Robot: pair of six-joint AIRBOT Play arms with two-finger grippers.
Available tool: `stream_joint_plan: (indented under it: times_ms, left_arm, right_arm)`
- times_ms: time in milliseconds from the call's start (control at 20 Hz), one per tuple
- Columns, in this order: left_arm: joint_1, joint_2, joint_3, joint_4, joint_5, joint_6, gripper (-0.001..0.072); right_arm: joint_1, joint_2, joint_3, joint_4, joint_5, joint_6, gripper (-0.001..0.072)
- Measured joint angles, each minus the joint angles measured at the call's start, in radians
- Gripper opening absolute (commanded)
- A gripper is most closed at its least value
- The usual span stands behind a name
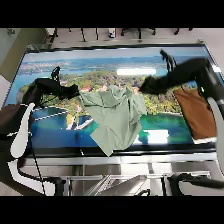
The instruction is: Fold the shirts.
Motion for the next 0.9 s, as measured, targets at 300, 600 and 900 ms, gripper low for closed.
stream_joint_plan:
  times_ms: [300,600,900]
  left_arm:
    - [0.0,-0.013,0.026,0.004,0.014,0.0,0.002]
    - [0.0,-0.015,0.029,0.003,0.026,0.0,0.002]
    - [0.0,-0.015,0.029,0.003,0.032,0.0,0.002]
  right_arm:
    - [0.113,0.479,-0.836,0.098,0.271,0.213,0.0513]
    - [0.334,0.591,-1.134,0.176,0.608,0.388,0.0497]
    - [0.395,0.467,-1.12,0.194,0.746,0.421,0.0435]
